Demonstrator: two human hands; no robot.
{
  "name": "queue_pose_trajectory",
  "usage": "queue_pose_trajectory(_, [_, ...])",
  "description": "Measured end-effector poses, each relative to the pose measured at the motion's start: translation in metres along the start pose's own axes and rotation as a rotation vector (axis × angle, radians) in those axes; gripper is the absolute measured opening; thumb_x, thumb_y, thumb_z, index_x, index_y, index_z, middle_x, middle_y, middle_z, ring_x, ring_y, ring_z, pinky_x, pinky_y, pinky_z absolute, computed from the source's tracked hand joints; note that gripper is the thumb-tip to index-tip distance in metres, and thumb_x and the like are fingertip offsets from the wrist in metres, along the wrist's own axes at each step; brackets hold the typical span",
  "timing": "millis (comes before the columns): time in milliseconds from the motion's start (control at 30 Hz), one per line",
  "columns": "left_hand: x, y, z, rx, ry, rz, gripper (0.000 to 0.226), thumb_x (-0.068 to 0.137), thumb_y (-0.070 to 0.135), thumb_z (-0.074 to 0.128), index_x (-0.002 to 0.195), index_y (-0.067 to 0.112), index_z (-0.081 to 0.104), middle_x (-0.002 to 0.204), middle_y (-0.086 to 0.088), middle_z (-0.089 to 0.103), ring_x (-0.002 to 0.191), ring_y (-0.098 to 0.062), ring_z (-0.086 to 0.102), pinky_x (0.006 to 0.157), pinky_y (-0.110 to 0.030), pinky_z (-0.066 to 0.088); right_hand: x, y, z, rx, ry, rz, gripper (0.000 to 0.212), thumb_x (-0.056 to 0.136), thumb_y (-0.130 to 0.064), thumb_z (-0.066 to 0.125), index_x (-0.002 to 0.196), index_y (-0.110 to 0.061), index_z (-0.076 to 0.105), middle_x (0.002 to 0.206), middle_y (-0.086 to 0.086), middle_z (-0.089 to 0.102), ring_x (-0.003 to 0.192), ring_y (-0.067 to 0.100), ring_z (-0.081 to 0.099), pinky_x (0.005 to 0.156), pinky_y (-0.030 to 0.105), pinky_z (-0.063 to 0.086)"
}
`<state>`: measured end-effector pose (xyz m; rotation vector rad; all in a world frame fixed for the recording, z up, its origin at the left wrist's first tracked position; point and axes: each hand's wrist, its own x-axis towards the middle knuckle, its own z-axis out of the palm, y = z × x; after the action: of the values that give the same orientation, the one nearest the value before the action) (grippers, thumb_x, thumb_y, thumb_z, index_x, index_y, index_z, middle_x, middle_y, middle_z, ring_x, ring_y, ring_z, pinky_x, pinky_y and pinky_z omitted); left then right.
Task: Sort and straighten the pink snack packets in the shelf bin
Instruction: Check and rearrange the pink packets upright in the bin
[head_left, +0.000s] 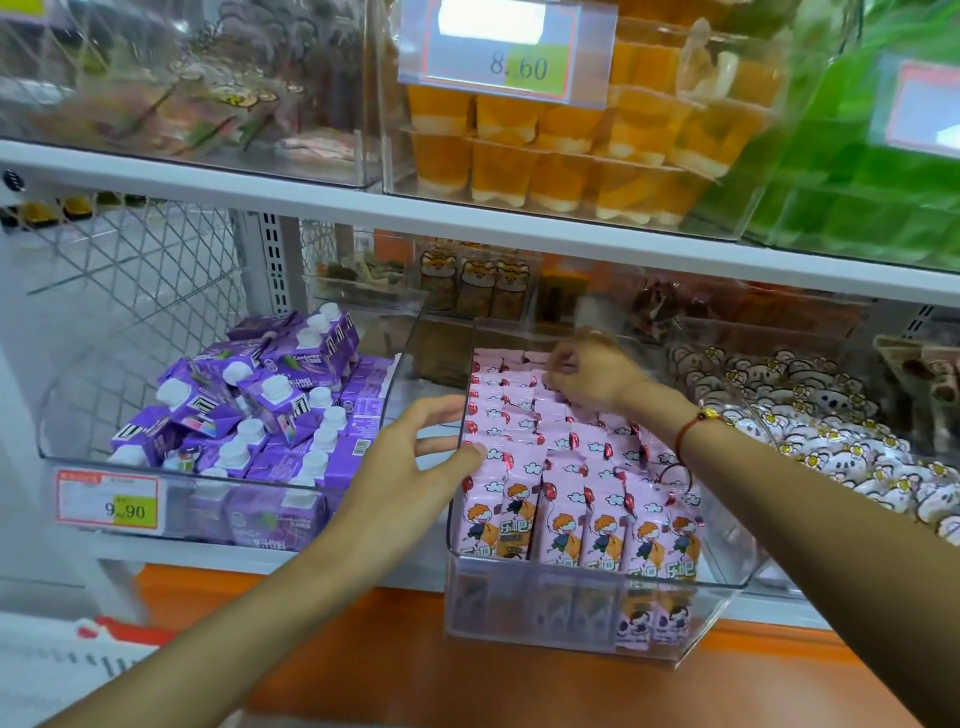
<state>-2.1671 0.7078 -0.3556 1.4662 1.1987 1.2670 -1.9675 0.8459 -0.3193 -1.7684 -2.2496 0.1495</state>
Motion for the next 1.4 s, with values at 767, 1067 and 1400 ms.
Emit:
queue_pose_trajectory(767, [-0.025,0.044,0.03,0.266,-0.11,0.281,0.028,0.082,0.043,0.069,0.109,0.039,0.065,0.1,0.023,0.068,0.088,0.001,0.063,0.076,-0.019,0.052,-0.15,-0.04,-0.03,1.538,0.346,0.305,0.011,0.097,-0.018,0.053,0.092,-0.014,0.061,0.077,0.0,0.067,0.065,0.004,0.064,0.066,0.022,0.057])
queue_pose_trajectory(1067, [-0.019,0.037,0.038,0.058,-0.102,0.148,0.011,0.09,0.02,0.06,0.098,0.026,0.06,0.102,0.013,0.069,0.084,0.008,0.063,0.072,-0.007,0.047,-0.151,-0.033,-0.021,1.476,0.014,0.171,0.027,0.099,-0.032,0.046,0.106,-0.013,0.063,0.107,-0.002,0.072,0.1,0.009,0.067,0.093,0.029,0.053])
queue_pose_trajectory(1400, [-0.025,0.034,0.038,0.464,0.054,0.384,0.039,0.072,0.049,0.072,0.105,0.042,0.053,0.105,0.028,0.058,0.094,0.001,0.058,0.079,-0.033,0.053,-0.157,-0.034,-0.019,1.382,0.099,-0.005,0.025,0.1,-0.016,0.046,0.123,-0.012,0.054,0.107,0.006,0.071,0.092,0.012,0.071,0.081,0.022,0.056])
